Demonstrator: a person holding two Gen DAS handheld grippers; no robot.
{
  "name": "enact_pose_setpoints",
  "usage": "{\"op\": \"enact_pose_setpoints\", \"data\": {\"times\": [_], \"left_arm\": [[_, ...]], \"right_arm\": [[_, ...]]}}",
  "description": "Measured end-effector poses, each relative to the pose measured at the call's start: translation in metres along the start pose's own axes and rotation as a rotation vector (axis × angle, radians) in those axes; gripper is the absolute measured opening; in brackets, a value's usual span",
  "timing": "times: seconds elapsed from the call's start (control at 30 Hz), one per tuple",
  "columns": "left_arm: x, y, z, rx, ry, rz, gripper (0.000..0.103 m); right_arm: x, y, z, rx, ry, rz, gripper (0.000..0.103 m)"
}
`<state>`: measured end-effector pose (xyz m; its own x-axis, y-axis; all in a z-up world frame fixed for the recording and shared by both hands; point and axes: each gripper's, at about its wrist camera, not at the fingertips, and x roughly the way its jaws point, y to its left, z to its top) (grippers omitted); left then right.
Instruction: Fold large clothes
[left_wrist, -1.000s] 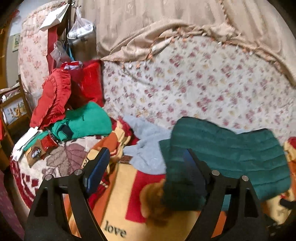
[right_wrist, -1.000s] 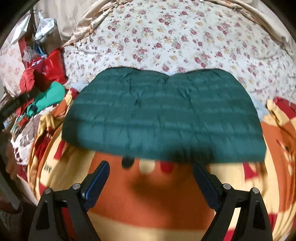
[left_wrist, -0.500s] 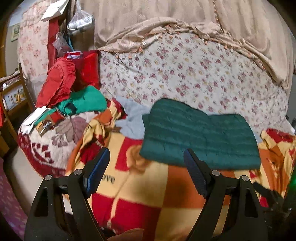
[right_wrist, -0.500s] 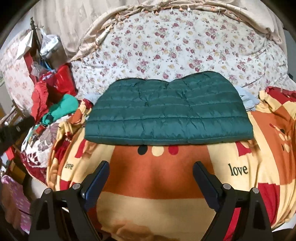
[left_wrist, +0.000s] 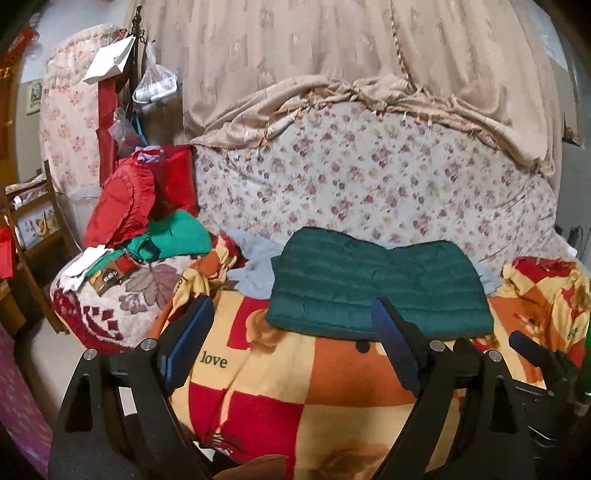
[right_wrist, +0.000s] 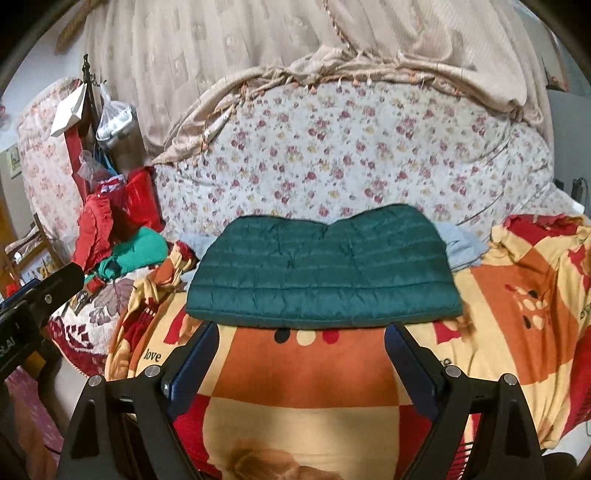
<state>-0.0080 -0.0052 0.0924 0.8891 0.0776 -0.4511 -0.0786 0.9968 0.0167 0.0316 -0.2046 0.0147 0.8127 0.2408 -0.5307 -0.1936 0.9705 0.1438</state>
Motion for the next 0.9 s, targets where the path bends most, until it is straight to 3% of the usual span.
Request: {"op": "enact_pose_setpoints", "data": {"times": [0.37, 0.6, 0.9], "left_arm": [[-0.017, -0.033, -0.013, 0.109, 0.016, -0.031, 0.087], [-0.019, -0.033, -0.016, 0.093, -0.008, -0.041, 0.087], [-0.014, -0.039, -0.021, 0.113, 0.022, -0.048, 0.087]], "right_arm": [[-0.016, -0.006, -0.002, 0.023, -0.028, -0.051, 0.091], [-0.012, -0.01, -0.005, 0.034, -0.019, -0.067, 0.091], [-0.008, -0.012, -0.009, 0.042, -0.011, -0.078, 0.091]]}}
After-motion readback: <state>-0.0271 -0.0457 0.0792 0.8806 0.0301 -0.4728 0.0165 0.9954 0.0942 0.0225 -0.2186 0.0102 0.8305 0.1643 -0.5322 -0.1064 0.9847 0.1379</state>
